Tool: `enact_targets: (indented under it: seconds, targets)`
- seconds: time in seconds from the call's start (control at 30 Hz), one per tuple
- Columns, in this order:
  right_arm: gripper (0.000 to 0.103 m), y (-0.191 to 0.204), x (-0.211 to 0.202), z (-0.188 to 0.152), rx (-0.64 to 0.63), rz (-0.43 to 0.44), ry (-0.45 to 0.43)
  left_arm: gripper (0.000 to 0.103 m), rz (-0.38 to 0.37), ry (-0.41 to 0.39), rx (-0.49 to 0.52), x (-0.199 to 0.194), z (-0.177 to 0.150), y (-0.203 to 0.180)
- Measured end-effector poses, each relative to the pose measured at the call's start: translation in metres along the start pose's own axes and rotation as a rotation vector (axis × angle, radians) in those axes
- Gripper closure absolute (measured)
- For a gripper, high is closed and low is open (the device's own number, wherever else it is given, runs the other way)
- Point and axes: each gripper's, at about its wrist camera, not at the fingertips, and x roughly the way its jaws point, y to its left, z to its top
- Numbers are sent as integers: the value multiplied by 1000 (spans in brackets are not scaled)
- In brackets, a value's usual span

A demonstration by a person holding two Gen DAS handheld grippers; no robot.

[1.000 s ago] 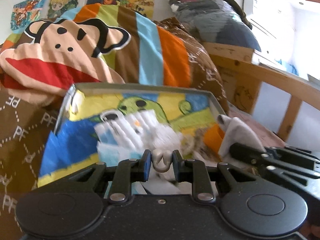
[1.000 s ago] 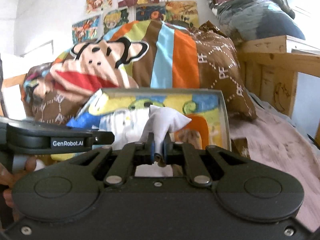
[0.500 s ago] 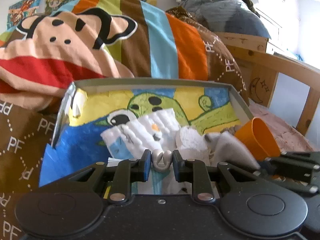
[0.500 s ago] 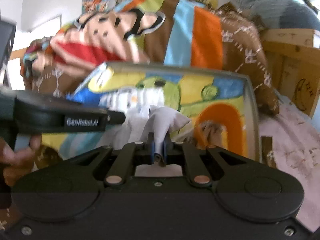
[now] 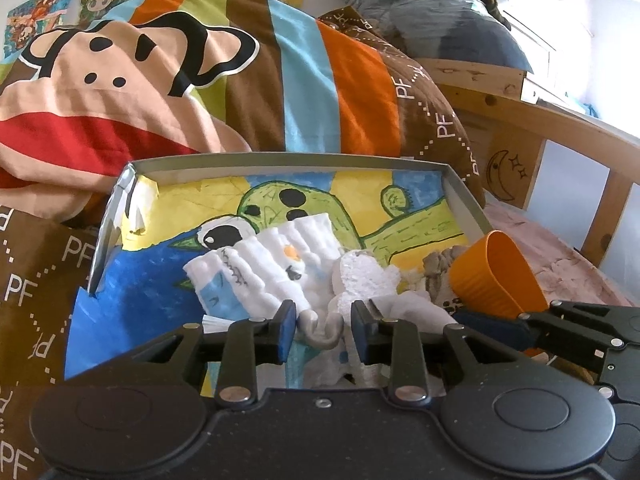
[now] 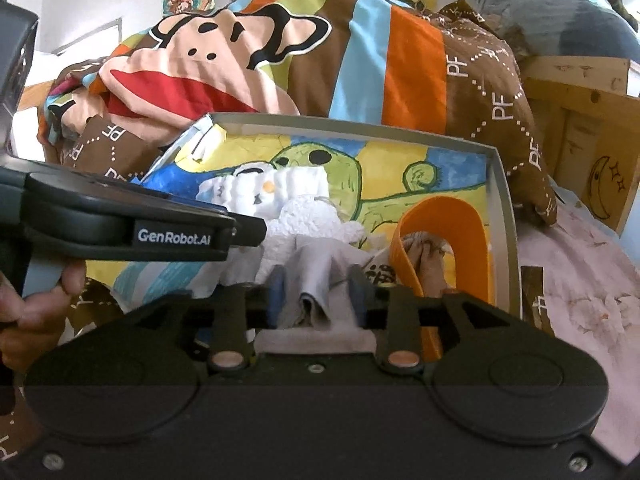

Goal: Organize soft objects
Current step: 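Open both grippers to release the earbud piece and cloth in the tray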

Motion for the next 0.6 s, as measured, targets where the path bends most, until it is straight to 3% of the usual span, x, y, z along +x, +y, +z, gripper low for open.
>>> enact_targets:
  seconds: [0.23, 0.33, 0.6]
  targets:
    - [53, -1, -14, 9, -25, -6, -39, 66, -1, -27, -19, -11, 11, 0]
    - [50, -5, -23, 15, -11, -4, -65, 59, 10, -60, -24, -23, 17, 1]
    - [27, -12, -58, 34, 35, 3, -144, 38, 62, -181, -22, -76, 29, 5]
